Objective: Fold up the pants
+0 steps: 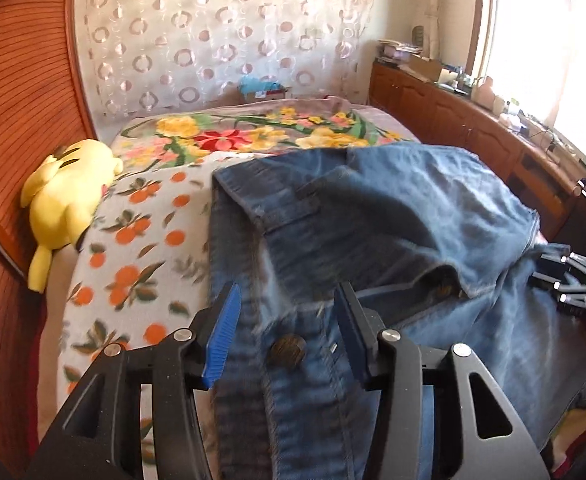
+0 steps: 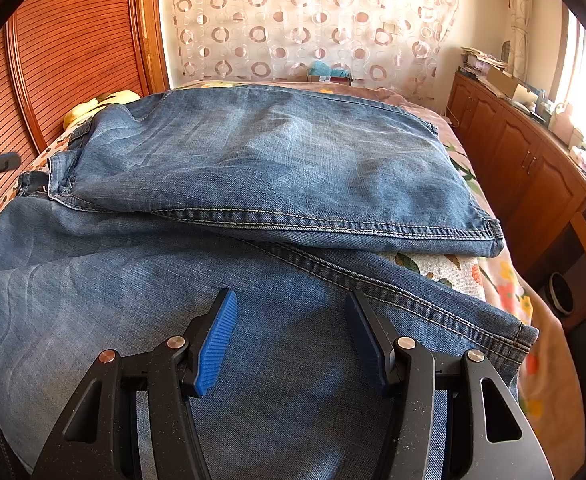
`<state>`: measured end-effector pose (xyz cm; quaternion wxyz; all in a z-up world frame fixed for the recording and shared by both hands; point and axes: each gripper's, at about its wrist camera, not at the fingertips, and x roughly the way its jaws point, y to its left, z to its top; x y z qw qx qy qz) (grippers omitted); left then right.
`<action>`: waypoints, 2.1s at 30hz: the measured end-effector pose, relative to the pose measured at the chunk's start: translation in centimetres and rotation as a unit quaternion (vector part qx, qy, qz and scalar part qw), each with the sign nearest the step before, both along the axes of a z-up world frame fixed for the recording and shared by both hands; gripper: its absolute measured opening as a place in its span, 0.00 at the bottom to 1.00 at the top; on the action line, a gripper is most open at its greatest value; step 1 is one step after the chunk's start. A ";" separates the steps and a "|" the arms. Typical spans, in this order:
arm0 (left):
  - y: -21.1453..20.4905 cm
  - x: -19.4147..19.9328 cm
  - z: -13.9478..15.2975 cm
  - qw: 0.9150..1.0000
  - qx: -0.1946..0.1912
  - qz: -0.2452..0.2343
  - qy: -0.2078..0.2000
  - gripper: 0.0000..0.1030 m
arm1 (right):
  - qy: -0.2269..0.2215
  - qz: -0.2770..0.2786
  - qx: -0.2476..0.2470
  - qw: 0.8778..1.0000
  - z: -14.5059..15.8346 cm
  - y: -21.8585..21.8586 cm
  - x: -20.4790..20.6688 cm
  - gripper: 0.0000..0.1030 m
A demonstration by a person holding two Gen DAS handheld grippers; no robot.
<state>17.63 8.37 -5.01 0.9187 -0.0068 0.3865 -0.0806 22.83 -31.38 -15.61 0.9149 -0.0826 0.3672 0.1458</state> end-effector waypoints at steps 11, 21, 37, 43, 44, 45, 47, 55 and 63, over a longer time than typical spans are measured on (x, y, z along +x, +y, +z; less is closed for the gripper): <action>-1.2 7.2 -3.3 0.997 0.014 0.019 0.077 0.47 | 0.000 0.000 0.000 1.000 0.0 0.0 0.0 0.57; -3.1 7.2 -4.3 0.995 0.057 -0.016 0.084 0.19 | 0.000 0.000 0.001 1.000 -0.1 0.1 0.0 0.57; -2.3 4.4 4.7 0.998 0.049 -0.017 -0.027 0.07 | -0.001 -0.001 -0.001 1.000 -0.2 0.5 0.1 0.57; -3.2 5.3 1.2 0.997 0.061 -0.027 0.032 0.20 | -0.001 -0.001 -0.001 1.000 -0.2 0.5 0.1 0.57; -3.3 5.4 0.4 0.997 0.063 -0.027 0.041 0.21 | -0.001 -0.001 -0.001 1.000 -0.2 0.5 0.1 0.57; -3.3 5.6 -0.7 0.996 0.066 -0.028 0.054 0.26 | -0.001 -0.001 -0.001 1.000 -0.2 0.5 0.1 0.57; -3.1 6.1 -2.4 0.994 0.071 -0.027 0.075 0.34 | -0.001 -0.001 -0.001 1.000 -0.2 0.5 0.1 0.58; -1.1 6.5 -4.0 0.996 0.008 -0.019 0.089 0.40 | -0.001 0.000 0.000 1.000 -0.2 0.5 0.1 0.58; -2.5 5.0 -2.9 0.997 0.007 -0.058 0.044 0.03 | -0.001 0.000 0.000 1.000 -0.2 0.5 0.1 0.58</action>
